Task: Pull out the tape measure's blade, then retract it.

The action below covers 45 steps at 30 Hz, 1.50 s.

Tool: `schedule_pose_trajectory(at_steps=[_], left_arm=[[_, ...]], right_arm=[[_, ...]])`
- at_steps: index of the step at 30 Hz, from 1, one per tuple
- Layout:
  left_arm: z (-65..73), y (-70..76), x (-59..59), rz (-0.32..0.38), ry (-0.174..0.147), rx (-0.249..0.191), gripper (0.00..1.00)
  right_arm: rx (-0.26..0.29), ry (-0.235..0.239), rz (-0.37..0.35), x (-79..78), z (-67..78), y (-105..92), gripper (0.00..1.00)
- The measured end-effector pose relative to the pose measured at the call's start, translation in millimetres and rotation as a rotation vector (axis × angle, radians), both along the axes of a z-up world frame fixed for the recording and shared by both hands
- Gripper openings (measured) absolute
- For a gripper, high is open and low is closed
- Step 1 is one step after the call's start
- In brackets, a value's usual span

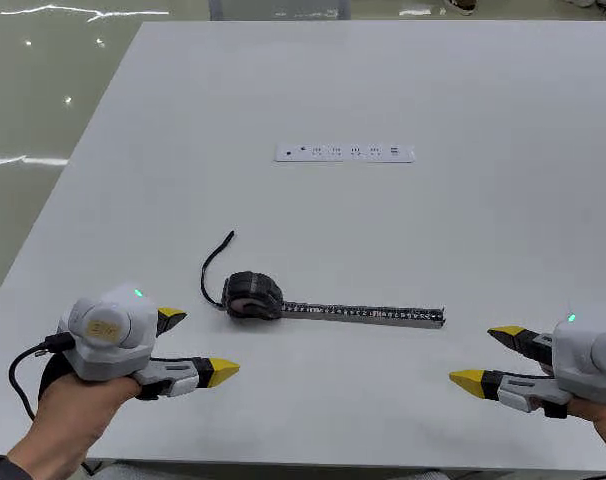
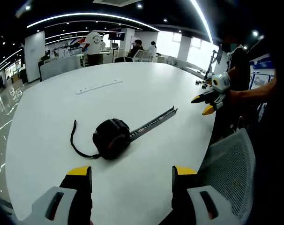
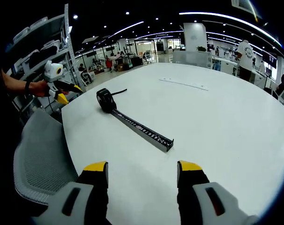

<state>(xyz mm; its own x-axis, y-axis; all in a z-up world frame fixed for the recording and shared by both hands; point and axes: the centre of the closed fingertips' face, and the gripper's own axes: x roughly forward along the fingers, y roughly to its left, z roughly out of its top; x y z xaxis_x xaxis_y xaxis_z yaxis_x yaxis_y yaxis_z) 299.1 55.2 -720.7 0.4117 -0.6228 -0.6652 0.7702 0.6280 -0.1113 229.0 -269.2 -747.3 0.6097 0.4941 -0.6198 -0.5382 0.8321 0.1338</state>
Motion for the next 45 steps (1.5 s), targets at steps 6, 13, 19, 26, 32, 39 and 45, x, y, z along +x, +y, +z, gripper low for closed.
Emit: schedule_pose_trajectory(at_steps=[6, 13, 19, 26, 32, 39, 45], left_arm=[[1.0, 1.8, -2.6, 0.01, -0.004, -0.002, 0.66], [1.8, 3.1, -5.1, 0.018, -0.006, -0.004, 0.66], [2.4, 6.3, -4.5, 0.024, -0.007, -0.002, 0.66], [3.0, 6.2, -5.1, 0.022, -0.004, -0.003, 0.66], [3.2, 4.0, -3.7, 0.018, -0.004, -0.002, 0.66], [0.4, 0.0, 0.6, 0.018, 0.003, -0.005, 0.66], [-3.2, -4.4, 4.4, 0.023, 0.006, -0.012, 0.66]], right_arm=[[0.007, 0.0, -0.013, -4.5, -3.6, -0.8, 0.59], [0.004, -0.003, -0.017, -7.1, -3.0, -1.5, 0.59], [-0.002, -0.008, -0.017, -4.9, -2.0, -5.0, 0.6], [0.001, -0.007, -0.021, -5.9, -1.6, -4.3, 0.61], [0.005, -0.002, -0.027, -7.1, -1.2, -6.6, 0.61], [0.005, 0.002, -0.032, -6.1, -2.8, -8.9, 0.62], [0.007, 0.009, -0.033, -4.7, -5.4, -11.1, 0.61]])
